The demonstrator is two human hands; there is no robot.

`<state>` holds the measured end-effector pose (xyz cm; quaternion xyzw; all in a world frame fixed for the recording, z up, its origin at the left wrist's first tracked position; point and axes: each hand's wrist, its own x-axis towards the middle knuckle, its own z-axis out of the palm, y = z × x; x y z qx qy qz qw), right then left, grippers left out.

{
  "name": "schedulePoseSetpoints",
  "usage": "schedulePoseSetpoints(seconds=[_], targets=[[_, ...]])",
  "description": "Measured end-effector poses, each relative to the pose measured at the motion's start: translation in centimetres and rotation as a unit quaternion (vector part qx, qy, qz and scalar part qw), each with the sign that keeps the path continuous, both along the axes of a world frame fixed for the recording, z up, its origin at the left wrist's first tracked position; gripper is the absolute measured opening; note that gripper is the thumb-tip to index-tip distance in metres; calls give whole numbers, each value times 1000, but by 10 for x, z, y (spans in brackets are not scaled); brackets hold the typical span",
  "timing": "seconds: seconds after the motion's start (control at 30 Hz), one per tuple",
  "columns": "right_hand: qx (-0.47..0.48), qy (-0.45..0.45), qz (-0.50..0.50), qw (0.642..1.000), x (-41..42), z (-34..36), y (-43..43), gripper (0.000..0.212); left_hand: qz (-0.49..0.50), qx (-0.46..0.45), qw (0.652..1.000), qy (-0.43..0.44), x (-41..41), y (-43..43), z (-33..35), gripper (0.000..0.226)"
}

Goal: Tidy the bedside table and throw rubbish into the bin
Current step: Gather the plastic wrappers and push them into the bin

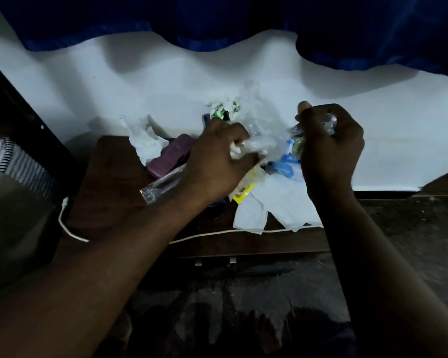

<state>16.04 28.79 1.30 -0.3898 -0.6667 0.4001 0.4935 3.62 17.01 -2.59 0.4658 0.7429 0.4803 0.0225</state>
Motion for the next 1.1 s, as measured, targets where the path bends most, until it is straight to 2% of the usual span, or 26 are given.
schedulePoseSetpoints(seconds=[0.1,0.23,0.3,0.43,0.57,0.67,0.77,0.83,0.93,1.0,1.1], targets=[[-62,47,-24,997,3,3,8,32,47,2,998,-47,-12,-1,7,27],[-132,78,-21,988,8,5,16,44,55,19,986,-154,-29,-5,16,38],[-146,52,-18,988,9,2,21,43,39,38,976,-213,-33,-6,18,38],[-184,-26,3,983,7,-9,25,28,53,63,942,-326,-28,-4,20,32],[-163,-93,41,981,4,-18,25,7,70,65,913,-396,-18,1,18,18],[-105,-198,45,973,2,-24,25,16,93,48,922,-372,-16,5,13,17],[-38,-339,28,940,3,-32,26,29,129,26,932,-338,-19,4,7,27],[1,-404,40,914,5,-39,27,35,138,29,941,-309,-22,3,4,34],[26,-478,53,876,7,-47,30,44,156,50,953,-256,-24,2,6,32],[33,-514,65,855,7,-50,30,40,161,48,954,-249,-23,2,9,25],[32,-540,75,838,7,-56,30,27,142,59,953,-262,-20,0,12,30]])
